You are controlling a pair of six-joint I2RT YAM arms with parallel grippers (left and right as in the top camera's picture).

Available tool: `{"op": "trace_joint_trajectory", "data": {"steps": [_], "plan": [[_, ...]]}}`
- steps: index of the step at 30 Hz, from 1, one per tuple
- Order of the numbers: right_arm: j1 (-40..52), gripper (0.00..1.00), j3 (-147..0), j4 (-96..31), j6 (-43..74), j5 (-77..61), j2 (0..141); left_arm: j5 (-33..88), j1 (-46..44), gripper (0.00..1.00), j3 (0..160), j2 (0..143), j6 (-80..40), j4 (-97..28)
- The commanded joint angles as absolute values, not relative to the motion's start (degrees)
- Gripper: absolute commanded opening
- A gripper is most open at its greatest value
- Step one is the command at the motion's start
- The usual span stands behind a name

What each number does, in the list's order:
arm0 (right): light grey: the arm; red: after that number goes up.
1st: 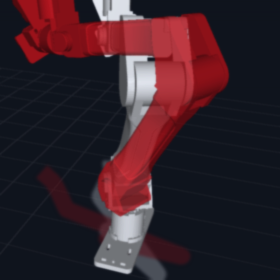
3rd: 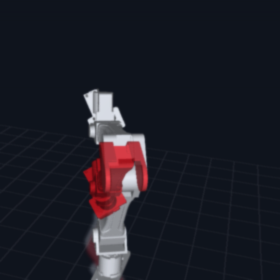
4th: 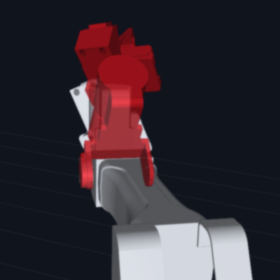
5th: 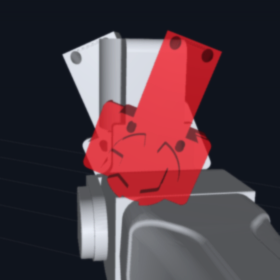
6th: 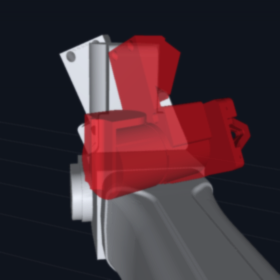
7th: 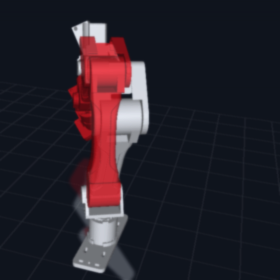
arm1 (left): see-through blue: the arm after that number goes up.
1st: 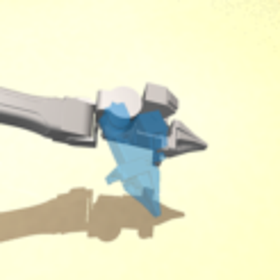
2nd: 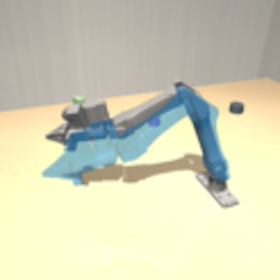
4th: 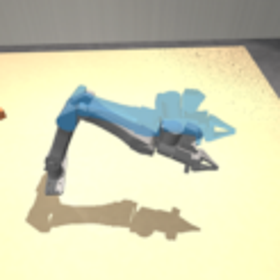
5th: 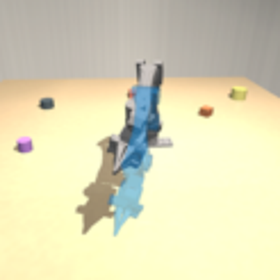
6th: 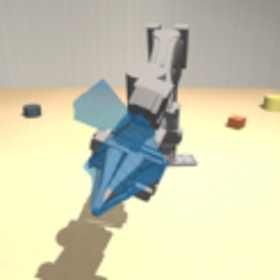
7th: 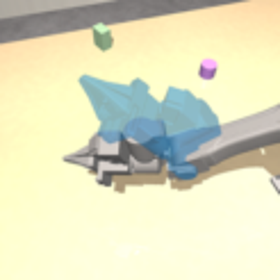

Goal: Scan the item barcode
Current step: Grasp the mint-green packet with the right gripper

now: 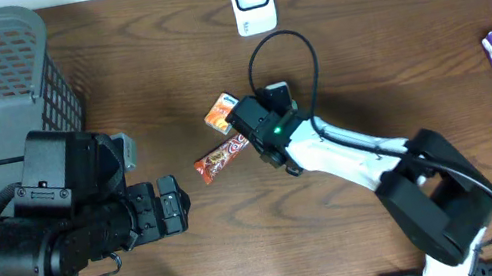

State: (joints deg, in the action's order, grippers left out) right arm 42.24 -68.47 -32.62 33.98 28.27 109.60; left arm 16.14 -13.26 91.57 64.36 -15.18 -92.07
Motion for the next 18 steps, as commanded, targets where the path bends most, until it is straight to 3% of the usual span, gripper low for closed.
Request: {"op": "trace_joint_trajectory", "data": {"steps": [1, 18], "plan": [[42.0, 0.50, -68.9, -32.7, 36.9, 32.2, 104.4, 15.7, -13.0, 0.98, 92.0, 64.3, -15.0, -93.1], [41.8, 0.57, -68.5, -29.1, 33.6, 26.8, 109.2, 15.8, -13.0, 0.98, 92.0, 64.3, -15.0, -93.1]]}}
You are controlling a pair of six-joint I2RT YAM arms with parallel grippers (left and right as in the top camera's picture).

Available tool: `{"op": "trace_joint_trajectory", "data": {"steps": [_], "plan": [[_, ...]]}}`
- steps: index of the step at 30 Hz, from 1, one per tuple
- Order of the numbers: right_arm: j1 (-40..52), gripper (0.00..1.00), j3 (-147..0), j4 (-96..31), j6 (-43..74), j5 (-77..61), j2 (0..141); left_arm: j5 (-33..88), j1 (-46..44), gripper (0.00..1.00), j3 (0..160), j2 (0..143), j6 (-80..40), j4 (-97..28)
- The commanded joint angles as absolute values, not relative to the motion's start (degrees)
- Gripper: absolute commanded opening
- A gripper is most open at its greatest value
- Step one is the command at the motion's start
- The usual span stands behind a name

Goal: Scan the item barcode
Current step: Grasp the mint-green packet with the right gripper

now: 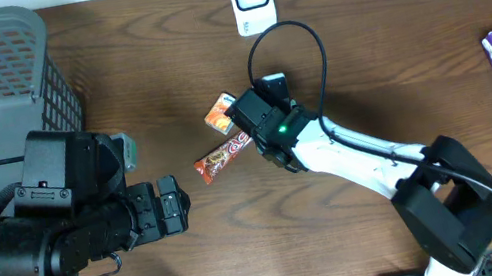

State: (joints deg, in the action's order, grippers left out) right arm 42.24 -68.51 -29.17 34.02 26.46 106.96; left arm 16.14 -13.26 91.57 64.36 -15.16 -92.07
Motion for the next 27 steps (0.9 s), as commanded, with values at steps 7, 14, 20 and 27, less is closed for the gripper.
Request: {"op": "trace_joint_trajectory", "data": {"steps": [7, 14, 20, 27], "plan": [[42.6, 0.57, -68.5, -30.1, 33.6, 24.7, 112.9, 15.7, -13.0, 0.98, 92.0, 64.3, -15.0, -93.1], [42.6, 0.41, -68.5, -31.7, 33.6, 24.9, 113.5, 15.7, -13.0, 0.98, 92.0, 64.3, -15.0, -93.1], [40.9, 0.18, -68.6, -32.9, 35.4, 24.9, 113.5, 15.8, -13.0, 0.98, 92.0, 64.3, -15.0, -93.1], [37.0, 0.01, -69.0, -33.3, 35.2, 15.3, 113.4, 15.8, -13.0, 0.98, 92.0, 64.3, -15.0, -93.1]]}}
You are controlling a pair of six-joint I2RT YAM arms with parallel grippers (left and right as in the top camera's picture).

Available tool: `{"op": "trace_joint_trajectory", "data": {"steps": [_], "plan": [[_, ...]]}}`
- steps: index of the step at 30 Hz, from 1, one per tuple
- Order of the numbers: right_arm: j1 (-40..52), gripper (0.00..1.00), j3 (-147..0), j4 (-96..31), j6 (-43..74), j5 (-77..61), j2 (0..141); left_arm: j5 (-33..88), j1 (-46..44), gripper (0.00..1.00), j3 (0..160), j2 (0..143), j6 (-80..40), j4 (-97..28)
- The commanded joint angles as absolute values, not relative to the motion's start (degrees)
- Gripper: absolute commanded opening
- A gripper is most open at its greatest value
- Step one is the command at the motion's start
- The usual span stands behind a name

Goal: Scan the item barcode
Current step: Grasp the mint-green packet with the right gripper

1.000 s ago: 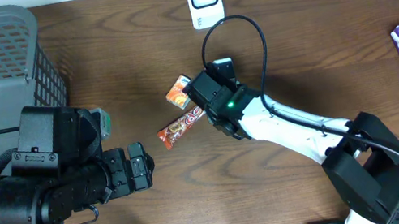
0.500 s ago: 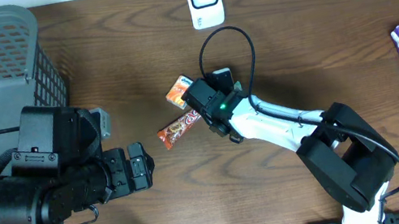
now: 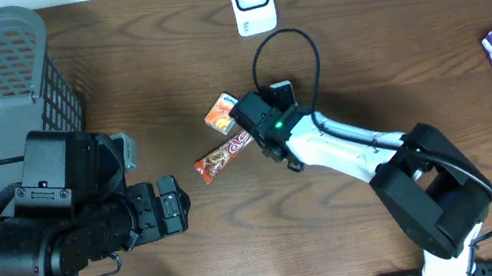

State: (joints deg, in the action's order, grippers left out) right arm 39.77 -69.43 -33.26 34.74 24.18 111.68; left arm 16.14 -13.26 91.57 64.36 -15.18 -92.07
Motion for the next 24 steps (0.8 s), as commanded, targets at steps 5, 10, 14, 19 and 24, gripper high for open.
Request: {"op": "trace_joint_trajectory", "data": {"steps": [5, 10, 14, 19, 24], "plan": [[30.9, 0.01, -70.1, -31.9, 31.2, -2.2, 112.6, 15.8, -13.0, 0.98, 92.0, 64.3, -15.0, -93.1], [23.3, 0.01, -70.1, -31.5, 23.9, -24.5, 111.6, 15.7, -13.0, 0.98, 91.9, 64.3, -15.0, -93.1], [17.3, 0.01, -69.7, -31.5, 16.7, -42.7, 111.7, 15.8, -13.0, 0.98, 92.0, 64.3, -15.0, -93.1], [13.2, 0.01, -67.6, -31.5, 14.5, -45.1, 111.7, 15.8, -13.0, 0.98, 92.0, 64.3, -15.0, -93.1], [12.5, 0.01, -65.1, -29.6, 14.0, -47.6, 111.7, 15.7, -13.0, 0.98, 91.9, 64.3, -15.0, -93.1]]}}
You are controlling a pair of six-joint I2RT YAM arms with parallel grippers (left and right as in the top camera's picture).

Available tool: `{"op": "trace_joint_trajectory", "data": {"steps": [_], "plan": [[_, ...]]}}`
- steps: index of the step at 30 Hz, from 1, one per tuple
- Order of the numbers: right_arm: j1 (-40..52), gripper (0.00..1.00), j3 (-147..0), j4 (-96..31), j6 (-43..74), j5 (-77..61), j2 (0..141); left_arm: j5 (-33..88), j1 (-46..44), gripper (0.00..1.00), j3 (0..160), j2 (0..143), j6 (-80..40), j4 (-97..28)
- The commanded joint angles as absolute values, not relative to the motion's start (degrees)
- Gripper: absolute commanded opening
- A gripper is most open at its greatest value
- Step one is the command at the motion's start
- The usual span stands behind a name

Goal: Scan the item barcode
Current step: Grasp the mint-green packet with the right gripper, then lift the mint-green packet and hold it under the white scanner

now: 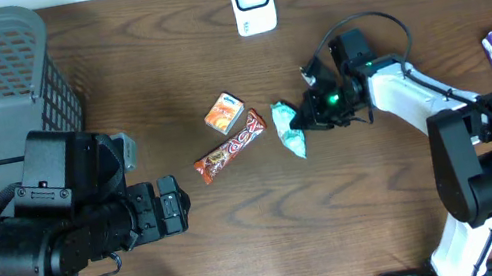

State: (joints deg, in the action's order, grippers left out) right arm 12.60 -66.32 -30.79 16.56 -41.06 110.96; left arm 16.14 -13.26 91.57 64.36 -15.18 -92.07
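A white barcode scanner (252,0) lies at the table's far edge. My right gripper (302,118) sits right of centre, shut on the right end of a small teal packet (288,133) that hangs low by the table. To the left of it lie a red candy bar (231,149) and a small orange box (223,113). My left gripper (171,205) hovers at the front left, nothing in it; its jaw state does not show.
A grey mesh basket fills the far left corner, partly behind the bulky left arm (49,229). A purple and white packet lies at the right edge. The right arm's cable (363,24) loops above its wrist.
My right gripper moved from over the candy bar's right end to the right, and a teal packet now shows in its fingers. The candy bar and orange box stay put. The left arm has not moved.
Through all three earlier moments my right gripper stayed low beside the orange box and the candy bar's right end, shifting only slightly. Now it stands to their right with a teal packet in its grip. The left arm kept still throughout.
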Motion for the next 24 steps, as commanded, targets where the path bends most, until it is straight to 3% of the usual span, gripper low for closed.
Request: {"op": "trace_joint_trajectory", "data": {"steps": [1, 8, 12, 19, 24], "plan": [[12.4, 0.01, -64.8, -28.6, 13.1, -50.2, 111.7, 15.8, -13.0, 0.98, 92.0, 64.3, -15.0, -93.1], [10.3, 0.01, -63.2, -23.1, 9.8, -67.9, 111.7, 15.8, -13.0, 0.98, 92.0, 64.3, -15.0, -93.1], [9.1, 0.01, -60.8, -21.4, 12.8, -67.5, 111.7, 15.8, -13.0, 0.98, 92.0, 64.3, -15.0, -93.1], [6.0, 0.01, -52.1, -11.6, 30.4, -55.2, 111.7, 15.8, -13.0, 0.98, 92.0, 64.3, -15.0, -93.1], [3.2, 0.01, -47.7, -8.0, 31.2, -50.1, 111.7, 15.8, -13.0, 0.98, 92.0, 64.3, -15.0, -93.1]]}}
